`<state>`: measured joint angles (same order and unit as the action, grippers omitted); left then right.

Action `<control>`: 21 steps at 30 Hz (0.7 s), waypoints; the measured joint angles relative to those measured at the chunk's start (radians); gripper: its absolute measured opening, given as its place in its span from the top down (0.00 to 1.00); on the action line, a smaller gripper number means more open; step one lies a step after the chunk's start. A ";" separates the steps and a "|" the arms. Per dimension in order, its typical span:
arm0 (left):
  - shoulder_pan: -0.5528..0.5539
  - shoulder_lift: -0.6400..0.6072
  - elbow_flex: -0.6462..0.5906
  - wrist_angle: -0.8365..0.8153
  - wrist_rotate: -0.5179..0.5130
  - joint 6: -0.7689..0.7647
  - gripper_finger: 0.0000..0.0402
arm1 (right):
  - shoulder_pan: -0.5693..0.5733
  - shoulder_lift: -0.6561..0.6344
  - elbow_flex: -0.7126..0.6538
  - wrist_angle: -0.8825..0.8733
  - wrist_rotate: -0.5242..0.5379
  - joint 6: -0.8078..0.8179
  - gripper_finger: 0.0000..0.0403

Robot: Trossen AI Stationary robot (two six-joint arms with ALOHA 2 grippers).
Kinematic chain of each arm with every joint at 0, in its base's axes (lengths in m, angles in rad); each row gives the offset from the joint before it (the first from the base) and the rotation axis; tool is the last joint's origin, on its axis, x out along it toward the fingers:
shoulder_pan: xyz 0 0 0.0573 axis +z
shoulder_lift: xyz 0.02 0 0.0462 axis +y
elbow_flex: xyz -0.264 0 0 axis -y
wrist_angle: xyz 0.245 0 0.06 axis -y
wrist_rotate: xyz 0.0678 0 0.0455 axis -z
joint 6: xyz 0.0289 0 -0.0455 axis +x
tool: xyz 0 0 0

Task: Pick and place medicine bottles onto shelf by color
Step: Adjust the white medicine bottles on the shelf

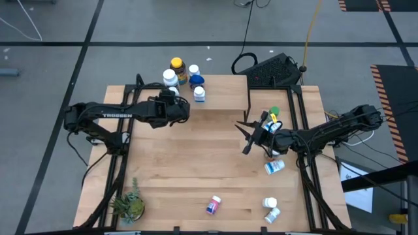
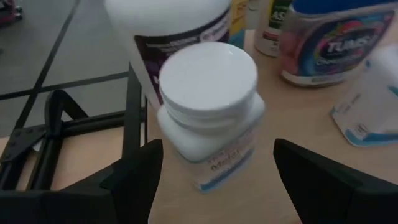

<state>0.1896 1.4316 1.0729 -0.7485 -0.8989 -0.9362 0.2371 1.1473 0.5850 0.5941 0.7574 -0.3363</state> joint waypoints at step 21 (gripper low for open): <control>-0.203 -0.230 -0.001 -0.075 -0.069 0.248 0.23 | -0.070 0.089 0.001 -0.006 -0.185 0.284 0.85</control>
<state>-0.0133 1.2015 1.0721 -0.8232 -0.9680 -0.6878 0.1669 1.2366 0.5861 0.5882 0.5724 -0.0521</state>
